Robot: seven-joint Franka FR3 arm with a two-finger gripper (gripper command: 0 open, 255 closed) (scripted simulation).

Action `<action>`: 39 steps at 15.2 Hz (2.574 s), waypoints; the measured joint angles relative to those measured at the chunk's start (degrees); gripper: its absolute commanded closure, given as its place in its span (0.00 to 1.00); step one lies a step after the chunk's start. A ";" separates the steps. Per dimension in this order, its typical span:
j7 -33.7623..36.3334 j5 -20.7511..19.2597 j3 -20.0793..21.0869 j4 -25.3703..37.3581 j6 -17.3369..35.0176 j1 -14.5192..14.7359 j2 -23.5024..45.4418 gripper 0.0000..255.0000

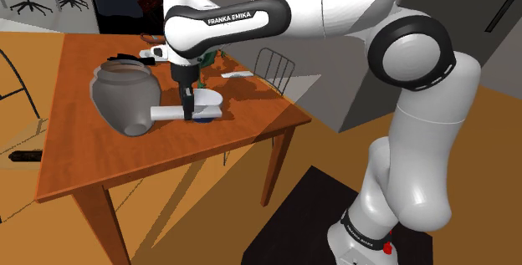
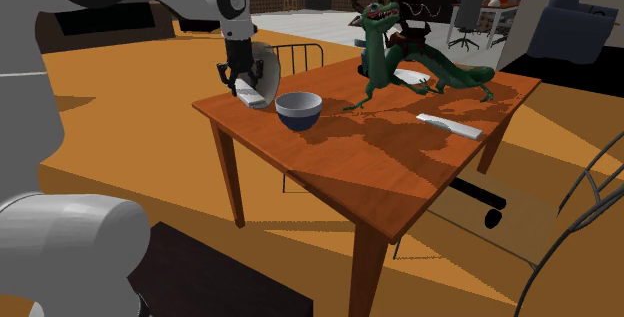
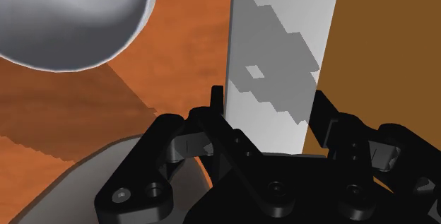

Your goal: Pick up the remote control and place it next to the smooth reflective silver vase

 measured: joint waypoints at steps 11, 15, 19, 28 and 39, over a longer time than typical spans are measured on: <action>-0.63 0.78 0.23 -5.36 7.66 -0.11 2.37 1.00; -0.81 1.10 0.36 -7.14 10.37 -0.11 3.33 1.00; -1.12 1.54 0.51 -8.72 13.21 -0.20 4.63 1.00; -1.40 1.91 0.64 -9.20 14.86 -0.33 5.81 0.00; -0.90 1.05 0.27 -6.10 9.33 -0.23 3.20 0.00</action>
